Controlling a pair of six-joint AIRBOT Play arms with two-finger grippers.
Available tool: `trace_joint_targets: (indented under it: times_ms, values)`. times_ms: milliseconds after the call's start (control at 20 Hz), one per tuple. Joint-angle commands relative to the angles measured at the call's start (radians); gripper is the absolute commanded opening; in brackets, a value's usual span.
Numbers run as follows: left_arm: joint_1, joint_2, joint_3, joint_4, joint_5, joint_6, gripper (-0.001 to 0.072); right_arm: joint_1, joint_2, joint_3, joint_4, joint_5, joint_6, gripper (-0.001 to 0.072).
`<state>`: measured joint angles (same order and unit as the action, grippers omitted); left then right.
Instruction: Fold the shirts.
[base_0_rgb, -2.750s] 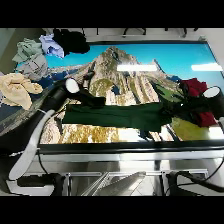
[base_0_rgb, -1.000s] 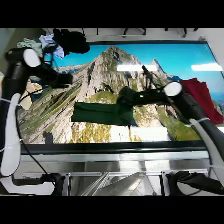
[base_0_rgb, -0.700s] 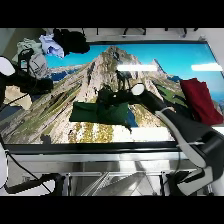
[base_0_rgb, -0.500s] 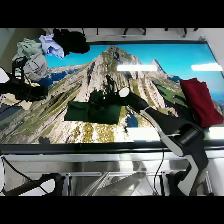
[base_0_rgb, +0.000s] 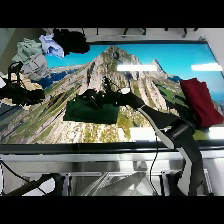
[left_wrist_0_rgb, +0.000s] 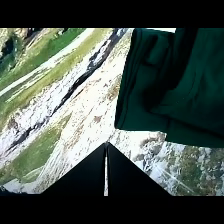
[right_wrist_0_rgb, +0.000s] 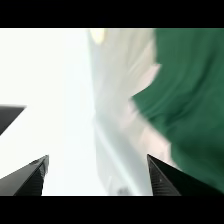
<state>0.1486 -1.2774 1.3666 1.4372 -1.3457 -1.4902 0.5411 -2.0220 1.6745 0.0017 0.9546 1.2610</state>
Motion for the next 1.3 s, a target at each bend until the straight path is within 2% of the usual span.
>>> trace_joint_targets:
  times_ms: [0,150,200,250,350,500,750,850,900,1150,1250]
  values:
    - [0.002,0.001,-0.001,0.001,-0.008,0.001,0.0013,-0.096,0.058,0.002,-0.163,0.215,0.078,0.0638]
    - [0.002,0.001,-0.002,-0.029,-0.013,0.001,0.0013,-0.204,0.196,-0.023,-0.649,0.328,0.230,0.0642]
    - [0.002,0.001,-0.002,-0.054,-0.012,0.001,0.0013,-0.236,0.250,-0.062,-0.751,0.342,0.256,0.0649]
    - [0.002,0.001,-0.002,-0.072,-0.012,0.002,0.0013,-0.272,0.309,-0.124,-0.811,0.336,0.262,0.0712]
    - [0.002,0.001,-0.002,-0.099,-0.007,0.002,0.0013,-0.343,0.388,-0.272,-0.836,0.300,0.254,0.0717]
    - [0.002,0.001,-0.002,-0.105,0.006,0.001,0.0013,-0.399,0.378,-0.418,-0.788,0.202,0.220,0.0713]
    - [0.002,0.001,-0.001,-0.131,-0.029,-0.008,0.0013,-0.344,0.177,-0.438,-0.400,0.028,0.030,0.0705]
    - [0.002,0.001,-0.001,-0.131,-0.039,-0.014,0.0013,-0.299,0.122,-0.438,-0.306,0.000,-0.014,0.0702]
    - [0.002,0.001,-0.001,-0.131,-0.040,-0.019,0.0013,-0.274,0.112,-0.438,-0.273,-0.010,-0.045,0.0590]
    - [0.001,0.001,-0.001,-0.131,-0.035,-0.021,0.0013,-0.164,0.110,-0.428,-0.149,-0.109,-0.072,0.0582]
    - [0.001,0.001,-0.001,-0.131,-0.034,-0.021,0.0013,-0.137,0.111,-0.420,-0.128,-0.154,-0.069,0.0550]
